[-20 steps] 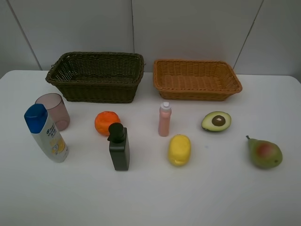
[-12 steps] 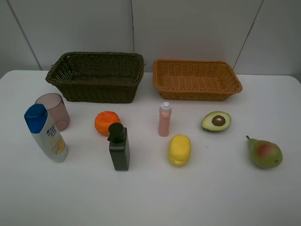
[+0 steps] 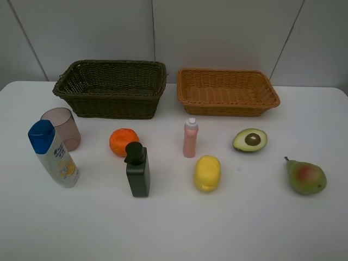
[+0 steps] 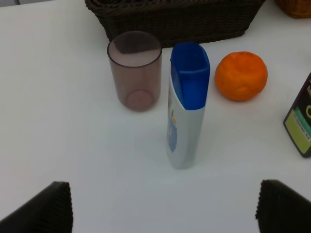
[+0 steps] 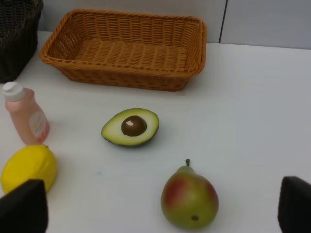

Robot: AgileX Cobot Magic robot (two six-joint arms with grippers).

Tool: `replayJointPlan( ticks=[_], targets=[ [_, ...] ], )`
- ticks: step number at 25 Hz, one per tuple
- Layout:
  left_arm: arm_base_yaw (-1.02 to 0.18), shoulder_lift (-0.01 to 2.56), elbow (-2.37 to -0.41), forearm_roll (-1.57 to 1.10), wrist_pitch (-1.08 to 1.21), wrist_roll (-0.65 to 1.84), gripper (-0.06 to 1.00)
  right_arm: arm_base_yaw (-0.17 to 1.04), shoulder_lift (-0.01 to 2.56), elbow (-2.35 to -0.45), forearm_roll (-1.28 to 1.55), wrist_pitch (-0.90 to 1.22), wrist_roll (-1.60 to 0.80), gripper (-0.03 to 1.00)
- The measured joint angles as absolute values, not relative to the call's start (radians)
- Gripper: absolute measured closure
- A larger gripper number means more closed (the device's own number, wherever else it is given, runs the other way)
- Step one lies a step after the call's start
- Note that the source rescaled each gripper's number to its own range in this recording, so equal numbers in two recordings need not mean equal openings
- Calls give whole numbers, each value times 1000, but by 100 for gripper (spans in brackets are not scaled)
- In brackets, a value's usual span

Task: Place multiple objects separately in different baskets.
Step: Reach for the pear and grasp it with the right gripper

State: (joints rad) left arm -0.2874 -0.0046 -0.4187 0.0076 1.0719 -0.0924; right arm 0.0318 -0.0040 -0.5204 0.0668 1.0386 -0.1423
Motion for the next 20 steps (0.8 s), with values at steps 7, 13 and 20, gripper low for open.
replayJointPlan(
  ticks=[7,13,20],
  targets=[
    [-287,-5,-419,8,1072,-92,-5,32,-4,-520,67,1039,-142,-3],
    [-287,-5,-419,8,1072,-92,-5,32,-4,-520,67,1039,-142,-3],
    [-287,-5,-419,8,1072,-92,-5,32,-4,-520,67,1039,-142,-3]
  ],
)
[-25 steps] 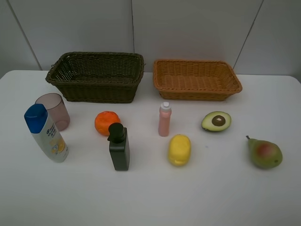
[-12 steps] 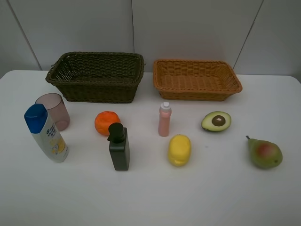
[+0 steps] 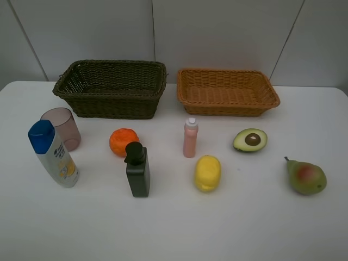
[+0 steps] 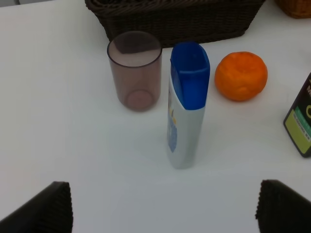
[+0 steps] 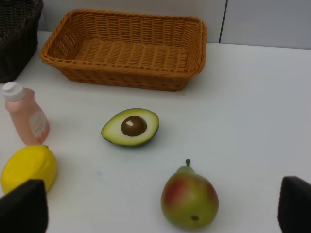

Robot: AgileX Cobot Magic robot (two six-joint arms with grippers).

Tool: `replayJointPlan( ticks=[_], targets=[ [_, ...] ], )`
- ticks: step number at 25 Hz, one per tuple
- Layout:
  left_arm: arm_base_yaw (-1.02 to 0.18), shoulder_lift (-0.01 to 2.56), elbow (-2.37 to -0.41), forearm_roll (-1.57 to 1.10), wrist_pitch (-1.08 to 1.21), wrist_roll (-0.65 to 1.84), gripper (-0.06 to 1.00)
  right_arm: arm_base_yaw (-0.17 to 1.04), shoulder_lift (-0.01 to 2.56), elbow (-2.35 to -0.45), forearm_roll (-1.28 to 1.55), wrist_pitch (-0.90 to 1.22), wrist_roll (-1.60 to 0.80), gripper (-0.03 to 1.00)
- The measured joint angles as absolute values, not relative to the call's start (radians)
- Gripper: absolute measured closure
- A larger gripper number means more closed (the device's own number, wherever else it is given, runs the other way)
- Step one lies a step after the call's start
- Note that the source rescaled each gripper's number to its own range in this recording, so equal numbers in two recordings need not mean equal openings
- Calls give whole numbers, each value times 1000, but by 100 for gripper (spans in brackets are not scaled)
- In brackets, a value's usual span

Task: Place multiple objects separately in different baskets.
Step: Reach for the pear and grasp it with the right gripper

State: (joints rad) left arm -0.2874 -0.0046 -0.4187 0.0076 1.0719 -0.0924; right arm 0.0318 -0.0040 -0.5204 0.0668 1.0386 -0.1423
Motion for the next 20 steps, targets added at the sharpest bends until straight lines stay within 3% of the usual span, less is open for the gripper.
replayJointPlan(
  ticks=[20],
  targets=[
    [-287,-5,-419,8,1072,-92,-5,32,-4,-520,66,1039,-95,-3]
  ],
)
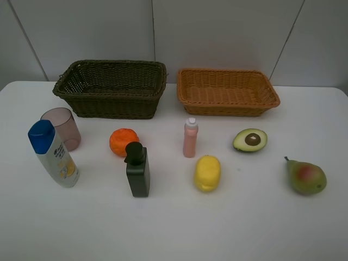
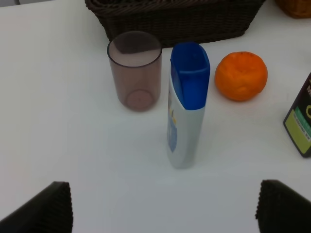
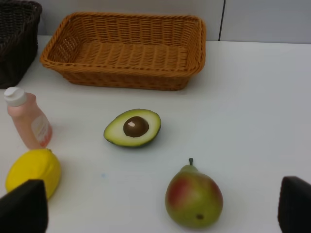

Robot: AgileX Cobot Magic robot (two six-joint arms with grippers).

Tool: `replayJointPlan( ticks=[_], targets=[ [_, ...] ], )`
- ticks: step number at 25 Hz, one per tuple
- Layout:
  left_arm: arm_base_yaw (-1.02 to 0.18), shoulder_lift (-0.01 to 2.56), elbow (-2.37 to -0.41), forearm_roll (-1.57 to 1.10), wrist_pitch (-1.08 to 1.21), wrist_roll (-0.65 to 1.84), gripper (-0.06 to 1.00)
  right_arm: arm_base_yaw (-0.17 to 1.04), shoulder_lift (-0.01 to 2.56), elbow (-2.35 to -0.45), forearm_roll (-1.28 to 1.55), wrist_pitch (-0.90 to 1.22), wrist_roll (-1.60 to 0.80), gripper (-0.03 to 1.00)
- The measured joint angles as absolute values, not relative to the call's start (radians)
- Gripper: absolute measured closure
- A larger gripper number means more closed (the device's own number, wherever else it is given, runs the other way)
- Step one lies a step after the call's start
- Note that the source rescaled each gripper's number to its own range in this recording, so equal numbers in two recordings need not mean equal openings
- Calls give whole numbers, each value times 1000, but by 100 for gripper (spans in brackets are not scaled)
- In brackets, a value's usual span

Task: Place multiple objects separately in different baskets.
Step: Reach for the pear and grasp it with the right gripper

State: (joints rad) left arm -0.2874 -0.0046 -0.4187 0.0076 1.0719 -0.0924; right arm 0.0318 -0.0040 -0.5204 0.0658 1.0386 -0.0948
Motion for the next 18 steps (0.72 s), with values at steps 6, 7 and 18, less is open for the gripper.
replayJointPlan(
  ticks=[6,7,18],
  targets=[
    [-287,-5,-419,8,1072,-92,-5,32,108,-526,66,1040,-71,-3],
    [-287,-5,-419,8,1072,-92,-5,32,137,-527,66,1040,-71,-3],
    [-287,-5,-419,8,1072,-92,-5,32,520,-579,66,1025,-70,-3]
  ],
)
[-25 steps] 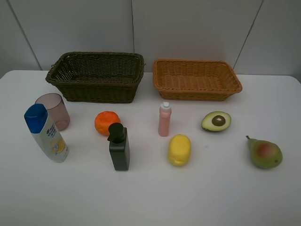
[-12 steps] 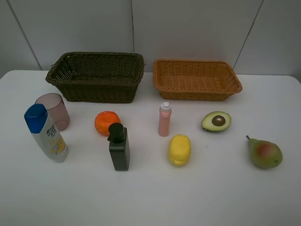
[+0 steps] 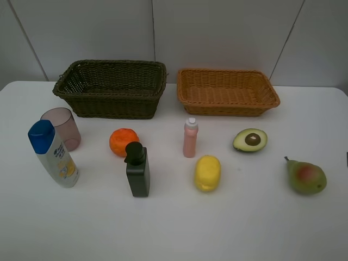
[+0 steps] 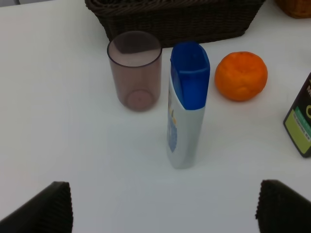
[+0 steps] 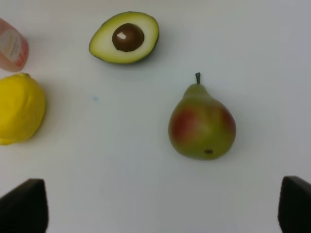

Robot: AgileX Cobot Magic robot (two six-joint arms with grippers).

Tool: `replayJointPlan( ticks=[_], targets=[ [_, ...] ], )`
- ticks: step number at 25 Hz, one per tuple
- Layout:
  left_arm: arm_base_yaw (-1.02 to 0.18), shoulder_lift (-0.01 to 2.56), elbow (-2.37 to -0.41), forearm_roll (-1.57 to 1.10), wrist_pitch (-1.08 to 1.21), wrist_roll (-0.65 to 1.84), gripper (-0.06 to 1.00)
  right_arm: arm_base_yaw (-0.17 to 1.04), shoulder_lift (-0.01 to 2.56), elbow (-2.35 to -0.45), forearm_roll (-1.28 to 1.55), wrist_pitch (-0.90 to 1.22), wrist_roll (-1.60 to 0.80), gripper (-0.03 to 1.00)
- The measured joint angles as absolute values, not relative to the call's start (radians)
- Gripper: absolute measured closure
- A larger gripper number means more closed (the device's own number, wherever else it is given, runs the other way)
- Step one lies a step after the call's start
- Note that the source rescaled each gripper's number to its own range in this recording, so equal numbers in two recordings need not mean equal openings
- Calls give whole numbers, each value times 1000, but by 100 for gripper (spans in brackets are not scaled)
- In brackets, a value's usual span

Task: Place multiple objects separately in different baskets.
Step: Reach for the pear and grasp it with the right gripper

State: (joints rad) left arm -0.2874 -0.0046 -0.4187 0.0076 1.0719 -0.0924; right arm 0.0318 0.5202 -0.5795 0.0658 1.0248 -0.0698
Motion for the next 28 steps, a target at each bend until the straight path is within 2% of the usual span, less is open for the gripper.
replayJointPlan(
  ticks=[7,17,28],
  targets=[
    [-287,-5,-419,8,1072,-92,-5,32,756,-683,66,1039,-68,-3],
    [-287,-5,-419,8,1072,-92,-5,32,1027,-706,15,1053,-67,-3],
    [-287,-5,-419,8,1072,-92,-5,32,1274,-706,-8,909,-164,-3]
  ],
)
